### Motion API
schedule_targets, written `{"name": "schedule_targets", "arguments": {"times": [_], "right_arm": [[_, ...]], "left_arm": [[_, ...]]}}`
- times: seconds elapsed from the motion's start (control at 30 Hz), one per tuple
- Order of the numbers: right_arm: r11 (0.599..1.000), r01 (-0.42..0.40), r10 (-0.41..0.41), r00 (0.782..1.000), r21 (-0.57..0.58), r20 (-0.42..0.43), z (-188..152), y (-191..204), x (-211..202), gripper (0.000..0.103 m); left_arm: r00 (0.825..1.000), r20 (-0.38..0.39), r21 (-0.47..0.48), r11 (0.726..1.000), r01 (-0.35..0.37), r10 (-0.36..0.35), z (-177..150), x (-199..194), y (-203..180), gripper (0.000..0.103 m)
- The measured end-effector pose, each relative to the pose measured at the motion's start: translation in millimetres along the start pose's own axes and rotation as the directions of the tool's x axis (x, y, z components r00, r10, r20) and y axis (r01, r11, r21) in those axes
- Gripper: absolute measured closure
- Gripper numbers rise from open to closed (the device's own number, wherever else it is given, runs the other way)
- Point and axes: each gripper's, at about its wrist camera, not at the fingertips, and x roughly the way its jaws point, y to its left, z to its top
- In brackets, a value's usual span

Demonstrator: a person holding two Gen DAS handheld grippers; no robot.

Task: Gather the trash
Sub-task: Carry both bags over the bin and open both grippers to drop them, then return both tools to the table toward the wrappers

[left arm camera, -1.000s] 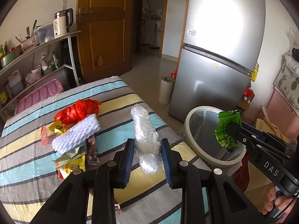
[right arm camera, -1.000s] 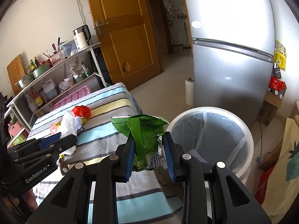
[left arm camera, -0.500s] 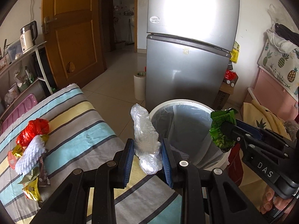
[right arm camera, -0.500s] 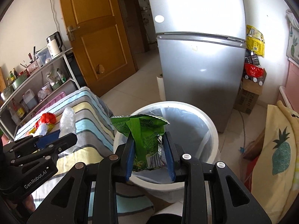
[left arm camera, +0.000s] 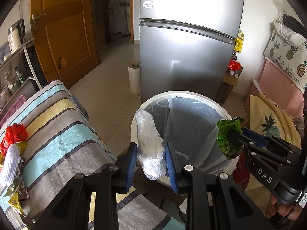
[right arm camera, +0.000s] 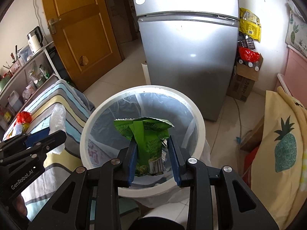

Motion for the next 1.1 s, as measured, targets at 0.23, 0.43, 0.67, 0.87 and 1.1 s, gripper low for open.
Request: {"name": "schedule_targets", "arguments": {"times": [0.23, 0.43, 0.67, 0.87, 1.1], "right_arm": [[1.000, 0.013, -0.013, 1.000, 0.006, -0.011, -0.2, -2.8, 4.1, 0.057], [1.000, 0.014, -0.014, 1.000, 0.001, -0.006, 0.3, 0.1, 1.9, 0.052], [1.000, 0.006, -0.006, 1.000, -0.002, 0.011, 0.6, 3.9, -6.4, 0.051], [1.000, -0.010, 0.011, 0.999, -0.005, 0.040, -1.0, 12.6, -19.4, 0.051], [0.999, -0.038, 0.039, 0.997, -0.016, 0.067, -4.6, 27.5, -35.0, 0.051]], "left_arm": [[1.000, -0.012, 0.004, 1.000, 0.004, -0.003, 1.0, 4.2, -0.9, 0.058], [1.000, -0.010, 0.002, 1.000, 0.008, -0.008, 1.4, 1.9, -1.2, 0.054], [1.000, 0.014, -0.010, 1.000, 0.002, -0.002, 0.8, -12.3, 2.7, 0.054], [0.999, 0.046, -0.022, 1.000, -0.005, 0.006, -4.6, -33.7, 9.8, 0.054], [0.996, 0.077, -0.046, 0.998, -0.033, 0.036, -14.9, -60.5, 26.7, 0.054]]}}
